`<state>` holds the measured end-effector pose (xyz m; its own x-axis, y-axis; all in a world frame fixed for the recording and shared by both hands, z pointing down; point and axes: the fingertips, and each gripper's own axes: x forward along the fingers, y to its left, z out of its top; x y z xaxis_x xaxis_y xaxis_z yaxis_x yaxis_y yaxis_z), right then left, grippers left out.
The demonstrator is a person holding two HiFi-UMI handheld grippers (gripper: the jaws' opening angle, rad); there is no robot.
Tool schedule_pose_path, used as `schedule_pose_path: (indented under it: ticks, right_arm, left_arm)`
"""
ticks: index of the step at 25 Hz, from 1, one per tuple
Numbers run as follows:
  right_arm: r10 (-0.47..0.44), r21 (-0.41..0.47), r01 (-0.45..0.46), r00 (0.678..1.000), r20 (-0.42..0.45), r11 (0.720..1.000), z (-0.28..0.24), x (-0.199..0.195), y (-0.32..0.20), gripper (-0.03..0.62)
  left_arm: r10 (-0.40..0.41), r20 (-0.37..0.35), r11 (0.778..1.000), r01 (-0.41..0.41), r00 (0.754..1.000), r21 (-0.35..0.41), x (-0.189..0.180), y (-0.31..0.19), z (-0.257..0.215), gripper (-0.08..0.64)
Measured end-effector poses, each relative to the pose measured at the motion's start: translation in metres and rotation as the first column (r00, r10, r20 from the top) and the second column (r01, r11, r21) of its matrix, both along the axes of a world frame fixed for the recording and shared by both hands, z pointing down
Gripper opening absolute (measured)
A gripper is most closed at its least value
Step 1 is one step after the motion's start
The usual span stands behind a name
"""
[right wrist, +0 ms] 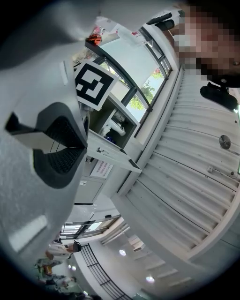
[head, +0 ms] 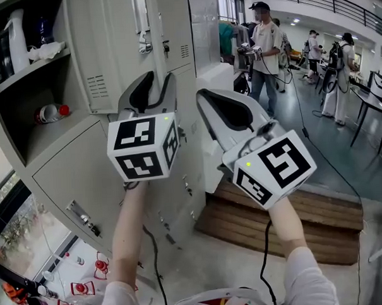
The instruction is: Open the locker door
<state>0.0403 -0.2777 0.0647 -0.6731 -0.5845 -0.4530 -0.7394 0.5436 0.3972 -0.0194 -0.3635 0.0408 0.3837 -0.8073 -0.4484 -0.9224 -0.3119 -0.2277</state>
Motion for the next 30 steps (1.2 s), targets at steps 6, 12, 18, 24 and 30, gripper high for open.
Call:
schedule_pose_path:
  ticks: [6, 12, 18, 24, 30]
  right_arm:
    - [-0.001, -0.01, 0.001, 1.0, -0.001, 1.0, 0.004, 0.0, -0.009, 0.006]
    - [0.002, -0.021, -0.002, 1.0, -0.004, 1.0, 0.008, 0.001, -0.017, 0.006]
    - [-0.001, -0.034, 0.0, 1.0, -0.002, 0.999, 0.009, -0.001, -0.026, 0.006]
    - [-0.003, -0.047, 0.003, 1.0, 0.003, 0.999, 0.014, 0.001, -0.03, 0.006]
    - [-0.013, -0.064, 0.013, 1.0, 0.013, 0.998, 0.022, 0.003, -0.033, 0.006]
  left_arm:
    - [-0.008, 0.014, 1.0, 0.009, 1.0, -0.014, 0.004, -0.018, 0.004, 0.153]
    - [-0.028, 0.054, 0.999, 0.029, 0.998, -0.019, 0.009, -0.029, 0.006, 0.166]
    - [-0.028, 0.065, 0.999, 0.03, 0.998, -0.031, 0.01, -0.04, 0.006, 0.175]
    - [-0.045, 0.071, 0.999, 0.047, 0.996, -0.025, 0.012, -0.048, 0.008, 0.181]
    - [-0.047, 0.078, 0.998, 0.05, 0.996, -0.025, 0.014, -0.046, 0.008, 0.186]
